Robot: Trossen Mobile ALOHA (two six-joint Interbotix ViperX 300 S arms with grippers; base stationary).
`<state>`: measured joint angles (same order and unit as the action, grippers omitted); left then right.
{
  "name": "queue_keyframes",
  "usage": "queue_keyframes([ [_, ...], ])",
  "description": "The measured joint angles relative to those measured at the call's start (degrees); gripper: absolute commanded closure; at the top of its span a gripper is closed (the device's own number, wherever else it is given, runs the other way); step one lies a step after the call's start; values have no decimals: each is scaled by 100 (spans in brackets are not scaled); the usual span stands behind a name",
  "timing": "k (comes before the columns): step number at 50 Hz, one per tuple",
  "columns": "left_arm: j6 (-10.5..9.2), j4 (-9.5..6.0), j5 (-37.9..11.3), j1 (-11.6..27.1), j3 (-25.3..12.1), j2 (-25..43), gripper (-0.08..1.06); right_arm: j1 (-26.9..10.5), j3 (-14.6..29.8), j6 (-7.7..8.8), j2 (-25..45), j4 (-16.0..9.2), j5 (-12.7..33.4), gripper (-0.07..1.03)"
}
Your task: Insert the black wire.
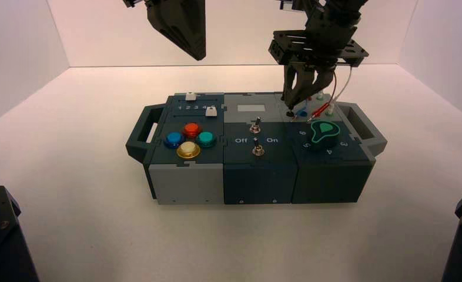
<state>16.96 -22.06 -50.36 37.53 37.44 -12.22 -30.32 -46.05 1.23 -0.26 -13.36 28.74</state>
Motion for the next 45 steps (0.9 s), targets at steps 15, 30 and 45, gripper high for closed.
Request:
queue_keyframes([
  [15, 0, 0, 0, 0, 0, -9, 101, -35, -79, -35, 9, 0, -9, 99],
  [30, 0, 0, 9, 0, 0, -9, 101, -149, -105, -105, 79, 18, -53, 99],
  [45, 0, 9, 9, 0, -9, -53, 101, -185, -114, -105, 123, 53, -123, 64],
])
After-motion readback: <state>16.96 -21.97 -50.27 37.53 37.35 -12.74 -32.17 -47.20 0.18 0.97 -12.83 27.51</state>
